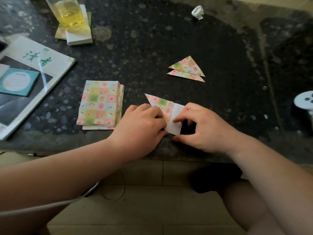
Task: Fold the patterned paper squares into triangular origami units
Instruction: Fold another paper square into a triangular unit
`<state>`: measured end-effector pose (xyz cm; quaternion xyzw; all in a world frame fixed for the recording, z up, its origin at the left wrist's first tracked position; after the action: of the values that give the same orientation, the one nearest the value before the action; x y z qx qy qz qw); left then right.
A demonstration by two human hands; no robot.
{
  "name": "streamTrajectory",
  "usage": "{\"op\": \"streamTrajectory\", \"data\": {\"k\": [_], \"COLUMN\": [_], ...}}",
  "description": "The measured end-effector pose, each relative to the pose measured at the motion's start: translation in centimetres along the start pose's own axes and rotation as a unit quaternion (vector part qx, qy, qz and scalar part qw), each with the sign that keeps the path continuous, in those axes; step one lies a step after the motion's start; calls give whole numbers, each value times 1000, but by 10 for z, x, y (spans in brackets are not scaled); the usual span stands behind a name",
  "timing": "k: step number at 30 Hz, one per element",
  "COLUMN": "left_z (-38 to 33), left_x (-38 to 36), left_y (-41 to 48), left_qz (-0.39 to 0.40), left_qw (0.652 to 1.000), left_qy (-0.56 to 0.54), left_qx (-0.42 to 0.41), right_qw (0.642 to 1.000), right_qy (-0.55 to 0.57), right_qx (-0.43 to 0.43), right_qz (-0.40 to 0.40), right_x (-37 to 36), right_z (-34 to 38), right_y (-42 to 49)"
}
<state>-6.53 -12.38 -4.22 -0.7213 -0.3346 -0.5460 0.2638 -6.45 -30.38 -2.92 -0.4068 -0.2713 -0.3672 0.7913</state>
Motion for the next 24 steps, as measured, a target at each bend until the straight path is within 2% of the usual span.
{"op": "streamTrajectory", "data": {"k": [3, 5, 6, 9, 11, 13, 14, 16, 17, 21, 24], "left_z": [-1, 0, 2, 3, 1, 2, 3, 4, 5, 6, 6], "left_x": [0, 2, 2, 3, 4, 4, 4, 5, 6, 5, 4], "left_y": [5, 8, 9, 11, 11, 10, 10, 9, 8, 4, 3], "left_qz": [-2, 6, 15, 32, 30, 36, 38, 28, 17, -25, -38], "left_qw": [1000, 999, 998, 997, 997, 997, 997, 997, 997, 997, 996], "left_qy": [7, -7, -17, -33, -32, -34, -37, -52, -58, -71, -77], "left_qx": [22, 40, 51, 65, 58, 58, 58, 47, 38, 7, -6], "right_qw": [990, 956, 926, 834, 812, 828, 861, 941, 963, 984, 988], "right_qy": [47, 182, 277, 494, 549, 536, 486, 307, 238, 148, 75], "right_qx": [-13, -73, -94, -115, -88, -50, -32, 12, 31, 70, 96], "right_qz": [-131, -217, -240, -217, -178, -154, -148, -140, -126, -77, -98], "right_x": [1, 8, 10, 12, 8, 5, 5, 10, 10, 5, 4], "right_z": [5, 5, 3, 5, 13, 20, 20, 18, 16, 10, 4], "right_y": [0, -1, 0, 4, 8, 8, 7, 4, 3, -1, -1]}}
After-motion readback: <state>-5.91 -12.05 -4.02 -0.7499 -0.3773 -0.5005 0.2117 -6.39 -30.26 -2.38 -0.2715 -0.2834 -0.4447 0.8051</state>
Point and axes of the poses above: each hand's wrist, its own y-axis towards the middle knuckle, its own x-axis out of the back of the hand, z = x × y, the point moved 4 cm from there along y, towards the middle knuckle, and after that the axes turned 11 degrees about z, right-handed, at the moved point
